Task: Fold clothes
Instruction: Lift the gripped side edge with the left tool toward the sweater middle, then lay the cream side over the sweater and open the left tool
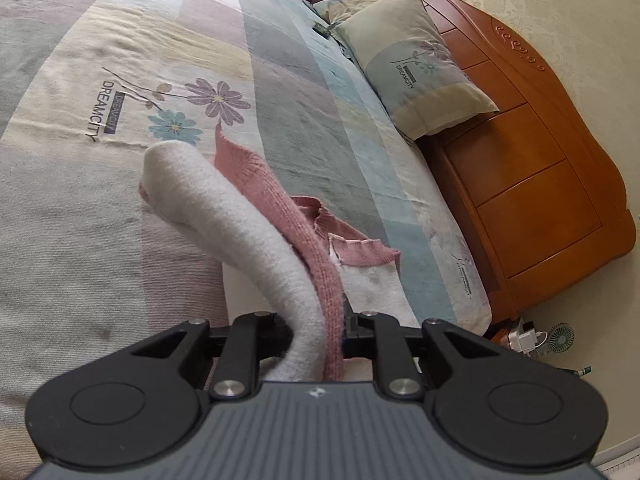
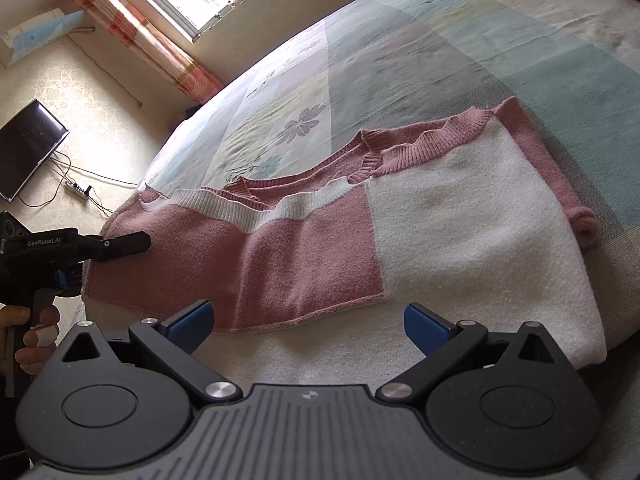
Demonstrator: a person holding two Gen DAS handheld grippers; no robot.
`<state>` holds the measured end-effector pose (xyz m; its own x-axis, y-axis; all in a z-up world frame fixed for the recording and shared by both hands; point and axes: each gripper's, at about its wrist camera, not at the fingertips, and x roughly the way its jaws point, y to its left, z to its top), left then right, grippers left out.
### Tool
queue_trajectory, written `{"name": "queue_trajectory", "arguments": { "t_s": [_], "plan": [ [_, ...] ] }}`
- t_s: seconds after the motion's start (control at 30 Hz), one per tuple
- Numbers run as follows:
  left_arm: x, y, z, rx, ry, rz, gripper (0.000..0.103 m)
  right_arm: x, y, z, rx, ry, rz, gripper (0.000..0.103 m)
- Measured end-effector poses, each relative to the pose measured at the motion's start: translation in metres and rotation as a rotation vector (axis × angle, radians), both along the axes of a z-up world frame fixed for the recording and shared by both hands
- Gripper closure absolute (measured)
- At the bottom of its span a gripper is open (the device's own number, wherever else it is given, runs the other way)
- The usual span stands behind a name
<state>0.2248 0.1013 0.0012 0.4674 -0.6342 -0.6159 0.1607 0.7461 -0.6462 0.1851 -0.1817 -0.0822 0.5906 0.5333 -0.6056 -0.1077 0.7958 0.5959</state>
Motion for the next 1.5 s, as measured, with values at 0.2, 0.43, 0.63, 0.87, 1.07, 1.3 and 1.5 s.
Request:
{"name": "queue_trajectory", "arguments": {
  "t_s": [0.2, 0.43, 0.63, 0.87, 1.07, 1.3, 1.5],
  "plan": [
    [0.012, -0.038, 0.011, -0.029, 0.004, -0.024, 0.085, -0.007, -0.022, 0.003, 0.005, -0.029, -0.04, 0.0],
    [0.03, -0.094, 0.017, -0.048, 0.014, -0.079, 0.085, -0.016, -0.052, 0.016, -0.004, -0.088, -0.09, 0.0],
    [0.053, -0.149, 0.007, -0.004, 0.058, -0.138, 0.085, -0.028, -0.084, 0.025, -0.008, -0.125, -0.171, 0.0],
    [0.075, -0.194, -0.024, 0.034, 0.127, -0.164, 0.084, -0.041, -0.119, 0.025, -0.019, -0.123, -0.267, 0.0],
    [0.084, -0.22, -0.049, 0.079, 0.179, -0.185, 0.078, -0.04, -0.128, 0.021, -0.024, -0.115, -0.287, 0.0],
    [0.086, -0.244, -0.061, 0.09, 0.216, -0.229, 0.061, -0.042, -0.129, 0.02, -0.041, -0.113, -0.285, 0.0],
    [0.08, -0.255, -0.051, 0.024, 0.176, -0.288, 0.057, -0.046, -0.132, 0.019, -0.05, -0.104, -0.3, 0.0]
  ]
}}
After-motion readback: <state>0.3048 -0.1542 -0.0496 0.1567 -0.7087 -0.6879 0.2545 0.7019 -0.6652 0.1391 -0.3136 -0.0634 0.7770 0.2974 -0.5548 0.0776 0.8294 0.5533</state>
